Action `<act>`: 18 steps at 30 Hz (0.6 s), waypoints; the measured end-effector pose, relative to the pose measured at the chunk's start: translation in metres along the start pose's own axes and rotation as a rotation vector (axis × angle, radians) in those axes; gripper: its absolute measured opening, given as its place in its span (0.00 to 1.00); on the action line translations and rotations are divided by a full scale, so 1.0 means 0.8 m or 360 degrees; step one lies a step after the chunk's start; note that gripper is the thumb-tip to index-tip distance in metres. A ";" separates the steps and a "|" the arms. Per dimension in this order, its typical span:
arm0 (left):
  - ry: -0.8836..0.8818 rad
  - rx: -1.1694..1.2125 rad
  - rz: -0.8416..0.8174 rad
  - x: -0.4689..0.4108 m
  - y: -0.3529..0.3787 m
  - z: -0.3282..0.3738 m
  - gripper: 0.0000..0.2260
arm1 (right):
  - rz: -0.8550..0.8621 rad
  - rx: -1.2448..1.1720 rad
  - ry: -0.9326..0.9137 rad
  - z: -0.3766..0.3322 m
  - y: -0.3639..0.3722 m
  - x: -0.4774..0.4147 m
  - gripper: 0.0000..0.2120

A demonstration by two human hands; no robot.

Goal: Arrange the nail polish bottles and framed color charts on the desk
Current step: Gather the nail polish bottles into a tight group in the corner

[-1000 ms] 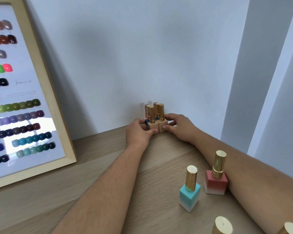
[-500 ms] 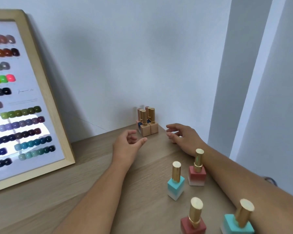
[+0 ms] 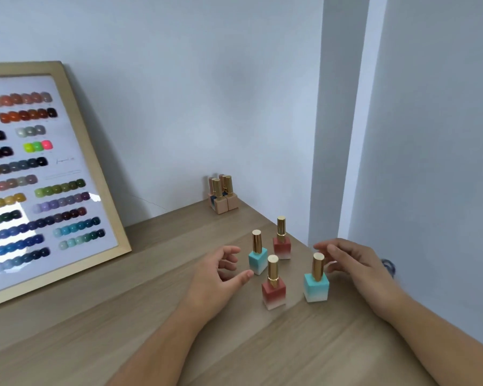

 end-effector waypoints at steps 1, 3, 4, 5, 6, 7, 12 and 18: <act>-0.0008 -0.0037 0.0000 0.000 0.003 0.002 0.21 | -0.0037 -0.0035 0.0018 0.000 -0.003 0.011 0.12; -0.0021 -0.0124 0.0005 -0.003 0.008 0.005 0.23 | -0.0144 -0.0060 0.0035 0.000 -0.004 0.028 0.14; -0.0023 -0.0156 0.0007 -0.006 0.011 0.007 0.24 | -0.0222 -0.0007 0.0042 0.000 0.000 0.034 0.15; -0.0023 -0.0174 0.0005 -0.009 0.015 0.007 0.25 | -0.0303 0.0087 0.0046 0.002 0.005 0.038 0.15; -0.0022 -0.0182 0.0003 -0.011 0.019 0.009 0.24 | -0.0366 0.0198 0.0048 0.004 0.010 0.040 0.16; -0.0027 -0.0187 0.0005 -0.014 0.023 0.009 0.23 | -0.0393 0.0297 0.0054 0.007 0.014 0.040 0.17; -0.0071 -0.0188 0.0081 -0.022 0.029 0.012 0.12 | -0.0359 0.0455 0.0023 0.010 0.020 0.032 0.11; -0.0091 -0.0121 0.0152 -0.025 0.022 0.002 0.06 | -0.0280 0.0233 0.0027 0.013 0.009 0.024 0.05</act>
Point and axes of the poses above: each hand's wrist, its own x-axis away from the middle knuckle, its own y-axis out of the palm, z = x × y, the point moved 8 cm from there along -x, towards the middle knuckle, and after that the axes turned 2 degrees about x, right-handed, at the moved point
